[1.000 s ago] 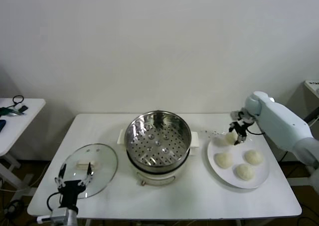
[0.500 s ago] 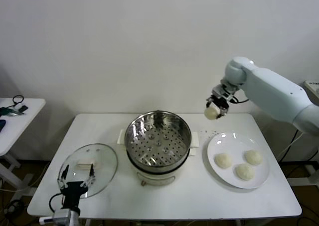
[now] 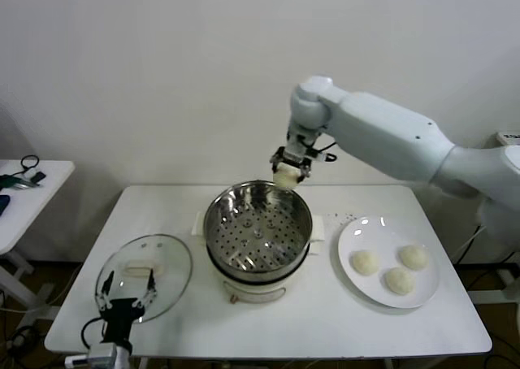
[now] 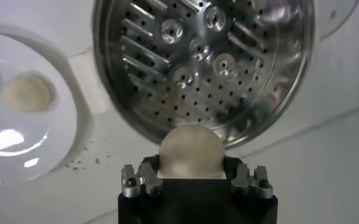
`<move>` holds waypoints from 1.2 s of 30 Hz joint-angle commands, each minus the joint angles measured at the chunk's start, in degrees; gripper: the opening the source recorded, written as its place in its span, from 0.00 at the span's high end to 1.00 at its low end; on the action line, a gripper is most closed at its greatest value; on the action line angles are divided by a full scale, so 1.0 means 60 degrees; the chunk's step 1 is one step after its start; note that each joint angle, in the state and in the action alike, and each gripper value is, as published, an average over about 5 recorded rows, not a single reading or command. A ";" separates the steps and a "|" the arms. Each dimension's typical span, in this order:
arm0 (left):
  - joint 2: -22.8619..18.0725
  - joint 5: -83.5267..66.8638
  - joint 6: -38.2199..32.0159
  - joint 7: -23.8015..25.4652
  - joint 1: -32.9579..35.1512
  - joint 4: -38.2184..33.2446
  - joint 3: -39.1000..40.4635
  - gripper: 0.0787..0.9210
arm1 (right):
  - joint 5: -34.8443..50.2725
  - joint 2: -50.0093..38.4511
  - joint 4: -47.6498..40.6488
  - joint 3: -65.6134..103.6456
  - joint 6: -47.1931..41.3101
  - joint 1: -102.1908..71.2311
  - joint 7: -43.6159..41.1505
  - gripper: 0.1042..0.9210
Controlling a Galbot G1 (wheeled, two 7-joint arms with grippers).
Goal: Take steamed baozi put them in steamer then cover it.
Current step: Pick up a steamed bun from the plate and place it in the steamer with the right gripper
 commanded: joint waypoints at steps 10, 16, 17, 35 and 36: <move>-0.0044 -0.0007 0.0056 -0.0047 0.0021 -0.0065 -0.0045 0.12 | -0.3191 0.1427 -0.0652 0.0527 0.1290 -0.1861 0.0384 0.29; -0.0114 -0.0014 0.0042 -0.0067 0.0047 -0.0018 -0.0016 0.12 | -0.3465 0.1418 -0.0909 0.0600 0.1406 -0.2219 0.0405 0.28; -0.0115 -0.0014 0.0038 -0.0073 0.0048 -0.0001 -0.0016 0.12 | -0.3458 0.1413 -0.0930 0.0599 0.1405 -0.2247 0.0407 0.27; -0.0071 -0.0027 0.0048 -0.0150 0.0055 0.0056 -0.0025 0.12 | -0.2993 0.1088 -0.0567 0.0812 0.1407 -0.2007 0.0236 0.12; -0.0066 -0.0027 0.0049 -0.0154 0.0062 0.0051 -0.0027 0.12 | -0.2855 0.1007 -0.0483 0.0814 0.1403 -0.1910 0.0199 0.12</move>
